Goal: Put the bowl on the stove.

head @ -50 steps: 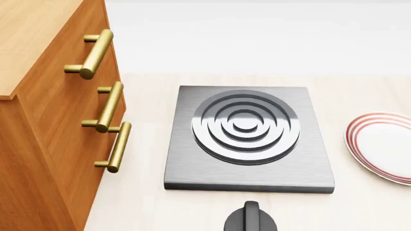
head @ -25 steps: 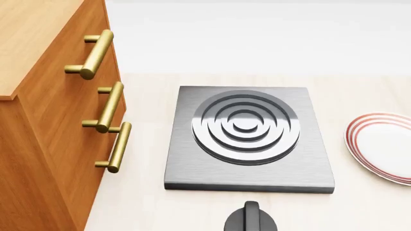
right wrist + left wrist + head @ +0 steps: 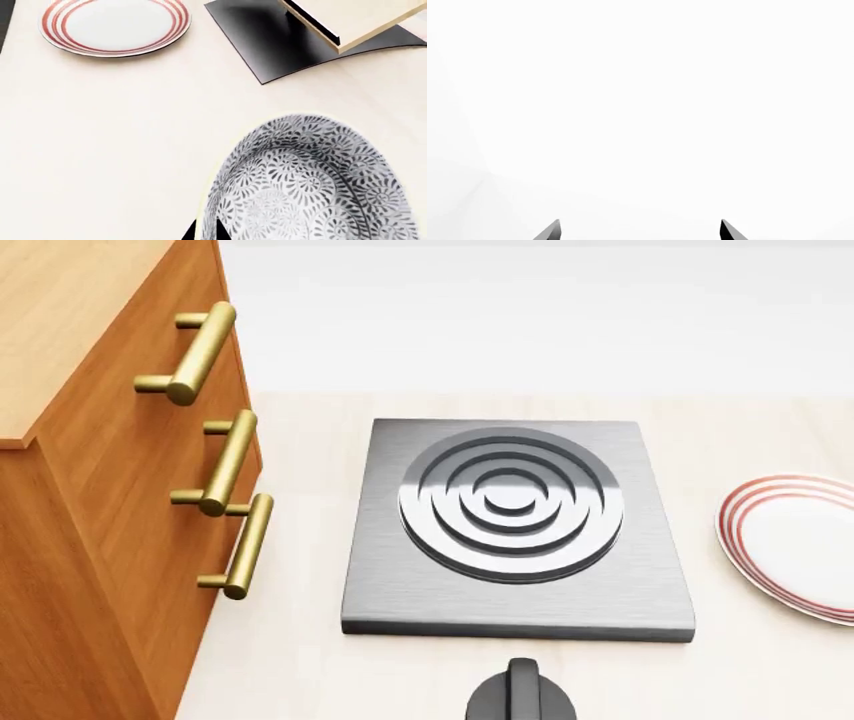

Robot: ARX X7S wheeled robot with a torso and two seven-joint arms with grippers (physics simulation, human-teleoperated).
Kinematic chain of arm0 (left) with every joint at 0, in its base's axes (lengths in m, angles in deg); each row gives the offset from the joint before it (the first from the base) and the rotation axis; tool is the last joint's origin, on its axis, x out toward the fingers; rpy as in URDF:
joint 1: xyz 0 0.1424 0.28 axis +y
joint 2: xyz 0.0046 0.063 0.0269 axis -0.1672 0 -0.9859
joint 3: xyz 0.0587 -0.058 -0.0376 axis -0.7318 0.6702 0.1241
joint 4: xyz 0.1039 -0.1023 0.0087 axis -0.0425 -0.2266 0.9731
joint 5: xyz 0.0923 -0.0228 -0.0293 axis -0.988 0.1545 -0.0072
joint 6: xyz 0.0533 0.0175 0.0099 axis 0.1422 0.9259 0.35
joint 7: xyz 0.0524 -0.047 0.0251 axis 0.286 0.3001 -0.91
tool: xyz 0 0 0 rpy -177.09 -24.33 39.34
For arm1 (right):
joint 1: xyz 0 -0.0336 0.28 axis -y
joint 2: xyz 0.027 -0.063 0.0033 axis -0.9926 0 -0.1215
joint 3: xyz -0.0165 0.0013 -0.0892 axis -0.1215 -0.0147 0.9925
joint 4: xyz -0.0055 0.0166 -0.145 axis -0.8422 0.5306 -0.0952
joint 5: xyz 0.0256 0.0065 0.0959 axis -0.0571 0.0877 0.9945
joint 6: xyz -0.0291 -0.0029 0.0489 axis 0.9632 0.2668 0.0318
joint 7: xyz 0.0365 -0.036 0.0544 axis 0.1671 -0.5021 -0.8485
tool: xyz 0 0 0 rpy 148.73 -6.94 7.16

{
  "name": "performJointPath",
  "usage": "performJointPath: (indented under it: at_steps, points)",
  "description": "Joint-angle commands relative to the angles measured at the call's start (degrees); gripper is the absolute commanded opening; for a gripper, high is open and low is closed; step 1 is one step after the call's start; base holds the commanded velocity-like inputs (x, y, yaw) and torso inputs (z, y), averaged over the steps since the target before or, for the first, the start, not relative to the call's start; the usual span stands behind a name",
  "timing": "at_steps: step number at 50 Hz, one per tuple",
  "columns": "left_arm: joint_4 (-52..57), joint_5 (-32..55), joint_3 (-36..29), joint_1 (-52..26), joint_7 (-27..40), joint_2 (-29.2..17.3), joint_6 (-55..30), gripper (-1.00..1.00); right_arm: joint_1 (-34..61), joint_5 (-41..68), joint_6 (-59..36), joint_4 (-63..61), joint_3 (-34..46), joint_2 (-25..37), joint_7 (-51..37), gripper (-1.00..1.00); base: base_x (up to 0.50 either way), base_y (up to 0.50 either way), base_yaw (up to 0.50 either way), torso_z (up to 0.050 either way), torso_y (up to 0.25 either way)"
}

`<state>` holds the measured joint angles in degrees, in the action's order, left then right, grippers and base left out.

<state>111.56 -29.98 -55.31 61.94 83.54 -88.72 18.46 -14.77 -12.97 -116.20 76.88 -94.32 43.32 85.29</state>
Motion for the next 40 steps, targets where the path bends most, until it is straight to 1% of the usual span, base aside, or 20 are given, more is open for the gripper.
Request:
performJointPath:
  at_steps: [1, 7, 10, 13, 16, 17, 18, 21, 24, 27, 28, 29, 30, 34, 39, 40]
  points:
    - [-0.09, -1.17, 1.45, 0.04, -0.66, 0.73, -0.11, 1.00, -4.95, 4.37, -3.76, -8.57, -10.47, 3.47, 5.60, -1.00, 0.00, 0.00, 0.00, 0.000, 0.000]
    - [-0.15, -0.97, 1.75, 0.01, -0.40, 0.43, 0.02, 1.00, -4.32, 6.46, -6.51, -11.65, -12.80, 7.81, 6.71, -1.00, 0.00, 0.00, 0.00, 0.000, 0.000]
    - [-0.13, -0.81, 1.80, 0.11, -0.37, 0.44, 0.19, 1.00, -1.25, 9.15, -8.32, -13.74, -12.57, 11.31, 7.00, -1.00, 0.00, 0.00, 0.00, 0.000, 0.000]
    - [-0.25, -0.91, 1.82, 0.29, -0.42, 0.46, 0.36, 1.00, 1.03, 10.60, -9.04, -14.55, -10.73, 13.66, 6.86, -1.00, 0.00, 0.00, 0.00, 0.000, 0.000]
    - [-0.44, -0.78, 1.99, 0.40, -0.39, 0.37, 0.53, 1.00, 8.13, 14.66, -9.85, -14.32, -6.09, 17.07, 5.63, -1.00, 0.00, 0.00, 0.00, 0.000, 0.000]
    - [-0.47, -0.84, 1.96, 0.42, -0.40, 0.38, 0.56, 1.00, 8.84, 14.69, -9.66, -14.31, -5.02, 17.66, 5.40, -1.00, 0.00, 0.00, 0.00, 0.000, 0.000]
    - [-0.50, -0.86, 1.97, 0.47, -0.40, 0.38, 0.61, 1.00, 12.23, 16.33, -9.99, -13.68, -2.13, 18.97, 4.57, -1.00, 0.00, 0.00, 0.00, 0.000, 0.000]
    - [-0.58, -0.87, 1.97, 0.55, -0.38, 0.35, 0.72, 1.00, 17.28, 18.08, -9.80, -12.76, 2.83, 20.66, 3.39, -1.00, 0.00, 0.00, 0.00, 0.000, 0.000]
    - [-0.60, -0.80, 2.04, 0.54, -0.29, 0.21, 0.81, 1.00, 25.63, 19.25, -8.00, -11.39, 12.49, 22.82, 3.62, -1.00, 0.00, 0.00, 0.00, 0.000, 0.000]
    - [-0.60, -0.87, 1.95, 0.54, -0.26, 0.17, 0.87, 1.00, 35.60, 19.34, -7.79, -9.61, 22.37, 23.22, 3.89, -1.00, 0.00, 0.00, 0.00, 0.000, 0.000]
    - [-0.60, -0.85, 1.94, 0.55, -0.23, 0.15, 0.90, 1.00, 37.44, 19.25, -7.85, -9.30, 24.02, 23.11, 4.06, -1.00, 0.00, 0.00, 0.00, 0.000, 0.000]
    - [-0.59, -0.79, 1.98, 0.57, -0.19, 0.11, 0.94, 1.00, 39.82, 19.19, -7.95, -9.04, 26.09, 22.87, 4.51, -1.00, 0.00, 0.00, 0.00, 0.000, 0.000]
    - [-0.63, -0.78, 2.05, 0.61, -0.16, 0.06, 0.96, 1.00, 44.70, 18.55, -8.43, -8.48, 30.40, 22.07, 5.54, -1.00, 0.00, 0.00, 0.00, 0.000, 0.000]
    - [-0.63, -0.87, 1.93, 0.78, -0.23, 0.07, 1.10, 1.00, 56.48, 13.80, -9.24, -5.19, 40.97, 19.01, 7.86, -1.00, 0.00, 0.00, 0.00, 0.000, 0.000]
    - [-0.62, -0.96, 1.80, 0.72, -0.18, 0.03, 1.27, 1.00, 69.18, 7.94, -10.03, -0.05, 51.42, 14.64, 12.49, -1.00, 0.00, 0.00, 0.00, 0.000, 0.000]
    - [-0.63, -0.96, 1.74, 0.73, -0.20, 0.04, 1.32, 1.00, 70.39, 7.56, -10.16, 0.65, 52.08, 13.89, 12.72, -1.00, 0.00, 0.00, 0.00, 0.000, 0.000]
